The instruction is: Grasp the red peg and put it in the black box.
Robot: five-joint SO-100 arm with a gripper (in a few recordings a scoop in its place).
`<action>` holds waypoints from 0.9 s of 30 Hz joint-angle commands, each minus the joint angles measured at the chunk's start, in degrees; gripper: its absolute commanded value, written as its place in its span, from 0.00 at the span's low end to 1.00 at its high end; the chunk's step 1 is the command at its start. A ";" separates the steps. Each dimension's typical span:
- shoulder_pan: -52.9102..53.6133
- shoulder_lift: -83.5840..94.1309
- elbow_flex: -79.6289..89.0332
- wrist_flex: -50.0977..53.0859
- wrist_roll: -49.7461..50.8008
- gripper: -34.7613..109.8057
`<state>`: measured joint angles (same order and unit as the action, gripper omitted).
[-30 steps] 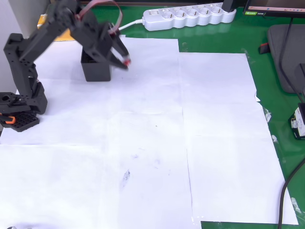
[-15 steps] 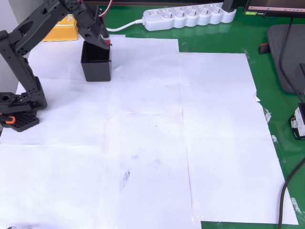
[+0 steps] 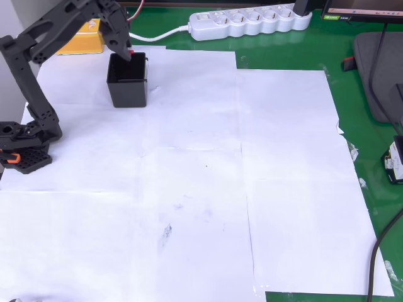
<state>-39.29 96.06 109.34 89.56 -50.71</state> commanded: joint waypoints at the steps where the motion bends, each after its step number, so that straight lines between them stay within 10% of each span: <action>1: -2.02 0.26 0.09 -0.44 0.35 0.24; 27: -1.05 -4.92 -4.75 -4.31 -2.81 0.40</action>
<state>-40.34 96.24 102.22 84.81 -52.56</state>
